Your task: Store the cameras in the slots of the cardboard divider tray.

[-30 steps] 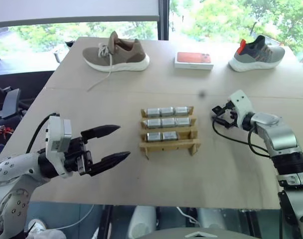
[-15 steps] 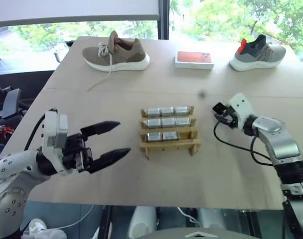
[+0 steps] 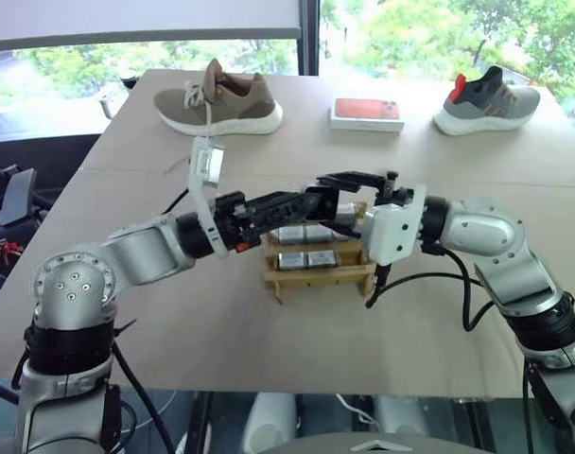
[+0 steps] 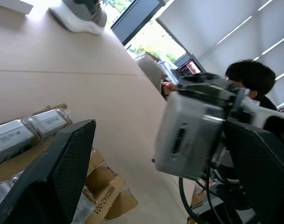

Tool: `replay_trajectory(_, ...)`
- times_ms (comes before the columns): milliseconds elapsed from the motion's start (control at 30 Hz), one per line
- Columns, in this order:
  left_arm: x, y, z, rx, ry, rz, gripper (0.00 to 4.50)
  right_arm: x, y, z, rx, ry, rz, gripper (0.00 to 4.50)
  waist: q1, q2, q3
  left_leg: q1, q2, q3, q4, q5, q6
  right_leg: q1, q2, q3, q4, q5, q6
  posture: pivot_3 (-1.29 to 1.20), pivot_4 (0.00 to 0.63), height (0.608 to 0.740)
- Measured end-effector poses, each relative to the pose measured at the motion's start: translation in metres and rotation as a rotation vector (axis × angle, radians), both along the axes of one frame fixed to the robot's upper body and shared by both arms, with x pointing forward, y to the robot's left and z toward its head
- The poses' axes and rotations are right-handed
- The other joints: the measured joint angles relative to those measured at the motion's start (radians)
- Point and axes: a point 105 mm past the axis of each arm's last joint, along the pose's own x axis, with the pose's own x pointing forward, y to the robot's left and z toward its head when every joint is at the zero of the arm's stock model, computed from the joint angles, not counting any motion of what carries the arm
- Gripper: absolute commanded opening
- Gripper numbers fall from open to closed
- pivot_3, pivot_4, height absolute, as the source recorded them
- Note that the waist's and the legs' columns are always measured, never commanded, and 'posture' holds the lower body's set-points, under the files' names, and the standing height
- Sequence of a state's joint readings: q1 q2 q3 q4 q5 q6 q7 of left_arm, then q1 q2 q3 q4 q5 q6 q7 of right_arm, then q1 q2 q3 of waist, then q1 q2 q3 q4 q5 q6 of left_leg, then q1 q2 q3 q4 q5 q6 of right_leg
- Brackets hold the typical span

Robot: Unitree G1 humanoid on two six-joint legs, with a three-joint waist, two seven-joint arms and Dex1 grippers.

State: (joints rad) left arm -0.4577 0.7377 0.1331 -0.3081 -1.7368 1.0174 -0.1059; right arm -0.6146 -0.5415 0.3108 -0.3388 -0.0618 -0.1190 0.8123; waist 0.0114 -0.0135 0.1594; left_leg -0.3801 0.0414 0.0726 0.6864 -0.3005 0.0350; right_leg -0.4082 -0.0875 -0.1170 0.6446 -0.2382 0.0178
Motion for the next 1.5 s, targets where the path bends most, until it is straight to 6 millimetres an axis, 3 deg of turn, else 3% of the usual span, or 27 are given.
replay_trajectory(67,0.0,-0.003,0.001,-0.007,0.006,-0.014,4.5,0.0,0.001,0.0,-0.009,0.0,0.005,1.91,0.0,0.0,0.0,0.0,0.0,0.0,0.0,0.0,0.0,0.0,0.0,0.0,0.0,0.0,0.0,0.0,0.15,0.74)
replay_trajectory(333,-0.002,-0.008,0.008,-0.021,-0.002,-0.059,1.03,0.003,-0.002,-0.005,-0.024,0.048,-0.016,1.91,0.0,0.0,0.0,0.0,-0.001,0.0,0.001,0.0,0.0,0.0,0.0,0.0,0.001,0.0,0.0,0.0,0.15,0.74)
replay_trajectory(367,-0.004,-0.008,0.008,-0.002,-0.005,-0.064,0.86,0.002,-0.002,-0.006,-0.02,0.08,-0.006,2.41,0.0,0.0,0.0,0.0,-0.001,0.0,0.0,0.0,0.0,0.0,0.0,0.0,0.001,0.0,0.0,0.0,0.15,0.74)
replay_trajectory(467,-0.002,-0.007,0.007,-0.011,0.007,-0.067,0.76,0.0,-0.002,-0.004,-0.015,0.081,-0.001,3.76,0.0,0.0,0.0,0.0,-0.001,0.0,0.0,0.0,0.0,0.0,0.0,0.0,0.001,0.0,0.0,0.0,0.15,0.74)
replay_trajectory(533,-0.001,-0.006,0.006,-0.017,0.011,-0.068,0.76,-0.002,-0.002,-0.003,-0.013,0.075,0.002,4.44,0.0,0.0,0.0,0.0,-0.001,-0.001,0.0,0.0,-0.001,0.0,0.0,0.0,0.001,0.0,0.0,0.0,0.15,0.74)
replay_trajectory(667,0.003,-0.009,0.015,0.012,-0.052,-0.075,0.76,0.004,-0.016,-0.007,0.063,0.178,-0.058,4.5,0.009,-0.001,0.0,0.0,-0.001,-0.002,0.001,0.0,0.0,0.001,0.0,-0.002,0.001,0.0,0.0,0.0,0.15,0.74)
replay_trajectory(733,0.009,-0.014,0.021,0.099,-0.13,-0.088,0.76,0.019,-0.055,-0.024,0.161,0.402,-0.17,4.5,0.024,-0.001,0.0,0.0,-0.003,0.001,0.002,0.0,0.0,0.004,0.0,-0.008,-0.002,0.0,0.0,0.0,0.15,0.74)
replay_trajectory(833,0.019,-0.029,0.014,0.254,-0.156,-0.147,0.76,0.027,-0.122,-0.053,0.139,0.624,-0.281,4.5,0.035,0.0,0.001,0.0,-0.006,0.0,0.002,0.0,0.0,0.006,0.0,-0.006,-0.004,0.0,0.001,0.0,0.15,0.74)
replay_trajectory(900,0.025,-0.045,0.001,0.309,-0.133,-0.274,0.76,0.021,-0.155,-0.047,0.132,0.726,-0.264,4.5,0.021,0.001,0.001,0.001,-0.004,0.002,0.001,0.0,0.001,0.006,0.002,-0.003,-0.003,0.0,0.001,0.0,0.15,0.74)
replay_trajectory(1167,0.049,-0.078,-0.031,0.531,-0.183,-0.502,0.76,0.004,-0.172,-0.02,0.156,0.802,-0.16,4.5,0.0,0.002,0.002,0.001,-0.001,0.003,-0.002,0.001,-0.001,0.003,0.006,-0.003,-0.002,0.0,0.001,0.0,0.15,0.74)
replay_trajectory(1500,0.06,-0.072,-0.054,0.7,-0.184,-0.705,0.76,-0.005,-0.172,-0.019,0.183,0.766,-0.192,4.5,0.009,0.001,0.002,-0.004,-0.003,0.002,0.0,0.001,-0.001,0.0,0.003,-0.003,-0.002,0.0,0.001,0.0,0.15,0.74)
